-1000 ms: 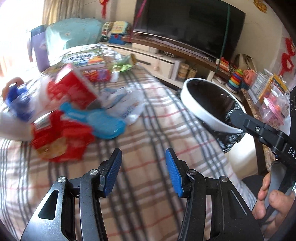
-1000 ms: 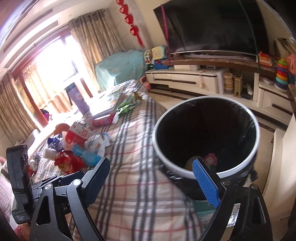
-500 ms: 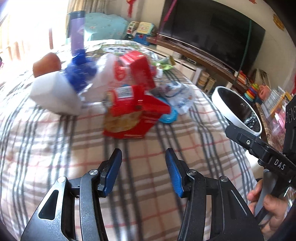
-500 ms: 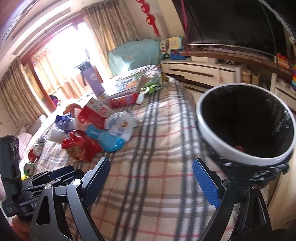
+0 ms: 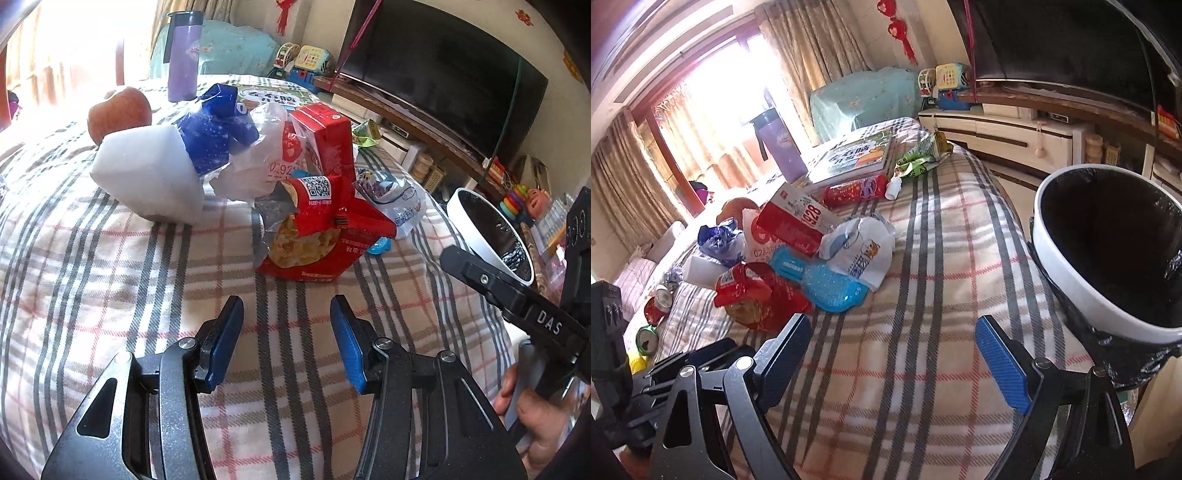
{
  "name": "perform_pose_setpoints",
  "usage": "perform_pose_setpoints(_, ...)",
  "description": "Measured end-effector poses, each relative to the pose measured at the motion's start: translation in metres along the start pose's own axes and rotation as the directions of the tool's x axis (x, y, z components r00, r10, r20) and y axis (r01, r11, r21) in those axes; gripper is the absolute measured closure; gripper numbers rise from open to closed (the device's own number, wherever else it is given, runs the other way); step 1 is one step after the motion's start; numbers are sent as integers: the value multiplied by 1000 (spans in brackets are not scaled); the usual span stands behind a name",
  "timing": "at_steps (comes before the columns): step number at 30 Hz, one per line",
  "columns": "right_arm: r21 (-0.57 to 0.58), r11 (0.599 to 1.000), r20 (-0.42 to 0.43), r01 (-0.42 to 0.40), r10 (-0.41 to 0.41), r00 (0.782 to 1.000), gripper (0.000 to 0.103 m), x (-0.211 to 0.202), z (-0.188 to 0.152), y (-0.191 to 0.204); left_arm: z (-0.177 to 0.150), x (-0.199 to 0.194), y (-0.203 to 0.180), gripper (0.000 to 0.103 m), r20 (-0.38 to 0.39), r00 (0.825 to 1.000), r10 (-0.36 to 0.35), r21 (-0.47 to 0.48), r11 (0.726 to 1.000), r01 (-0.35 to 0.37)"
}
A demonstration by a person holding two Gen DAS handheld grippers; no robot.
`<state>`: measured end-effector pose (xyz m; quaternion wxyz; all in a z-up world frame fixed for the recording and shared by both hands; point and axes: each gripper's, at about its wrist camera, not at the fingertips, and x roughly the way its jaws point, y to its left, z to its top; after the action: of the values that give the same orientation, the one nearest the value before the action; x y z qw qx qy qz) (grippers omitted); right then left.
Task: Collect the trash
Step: 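Move both tools back over the remaining trash on the bed, then grasp the red snack bag with the left tool while the right tool grasps crumpled paper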
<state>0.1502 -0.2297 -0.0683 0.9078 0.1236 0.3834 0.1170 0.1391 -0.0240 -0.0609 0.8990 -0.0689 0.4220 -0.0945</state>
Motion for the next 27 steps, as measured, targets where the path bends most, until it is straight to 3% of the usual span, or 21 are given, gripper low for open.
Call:
perform_pose_setpoints(7, -19, 1000, -9, -12, 12, 1000, 13, 15, 11, 7, 13, 5, 0, 54, 17, 1000, -5, 18, 1000, 5)
perform_pose_setpoints(16, -43, 999, -34, -18, 16, 999, 36, 42, 31, 9, 29, 22, 7, 54, -6, 999, -38, 4, 999, 38)
perform_pose_setpoints(18, -40, 999, -50, -33, 31, 998, 44, 49, 34, 9, 30, 25, 6, 57, -9, 999, -51, 6, 999, 51)
perform_pose_setpoints(20, -47, 998, -67, -44, 41, 997, 69, 54, 34, 11, 31, 27, 4, 69, -17, 998, -64, 12, 998, 64)
perform_pose_setpoints(22, -61, 997, -81, -48, 43, 996, 87, 56, 32, 13, 31, 28, 0, 81, -24, 997, -76, 24, 997, 76)
perform_pose_setpoints(23, -65, 997, -81, -50, 45, 996, 92, 55, 30, 13, 31, 29, -2, 87, -28, 996, -82, 33, 996, 83)
perform_pose_setpoints(27, -69, 996, -72, -53, 48, 996, 100, 48, 26, 12, 29, 26, -7, 91, -23, 996, -88, 64, 994, 89)
